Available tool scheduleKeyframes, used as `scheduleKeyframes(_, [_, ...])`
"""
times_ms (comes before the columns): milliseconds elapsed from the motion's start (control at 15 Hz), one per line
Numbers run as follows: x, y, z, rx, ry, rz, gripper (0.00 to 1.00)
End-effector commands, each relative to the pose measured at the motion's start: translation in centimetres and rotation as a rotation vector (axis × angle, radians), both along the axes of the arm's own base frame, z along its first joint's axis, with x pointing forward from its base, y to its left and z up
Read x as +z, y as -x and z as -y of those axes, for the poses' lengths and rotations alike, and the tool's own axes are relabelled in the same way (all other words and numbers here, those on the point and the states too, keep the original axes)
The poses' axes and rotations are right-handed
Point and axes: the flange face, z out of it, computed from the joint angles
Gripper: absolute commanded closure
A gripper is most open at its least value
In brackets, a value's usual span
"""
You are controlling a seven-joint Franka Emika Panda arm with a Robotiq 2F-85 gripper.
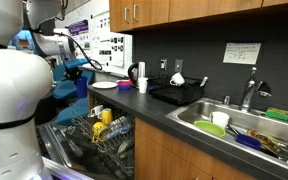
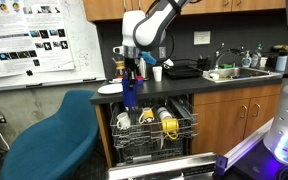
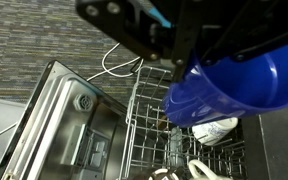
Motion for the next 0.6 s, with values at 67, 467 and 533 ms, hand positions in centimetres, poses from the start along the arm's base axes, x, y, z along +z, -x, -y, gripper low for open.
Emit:
scheduleKeyframes(67, [-0.5,0.1,0.9,-0.029,-0.035,0.037,0.98])
scheduleKeyframes(467, [-3.1,0.9,2.2,-0.063,-0.034,0.009,0.98])
scheduleKeyframes(533, [-3.4,1.0,2.3,-0.070,-0.038,0.003,0.98])
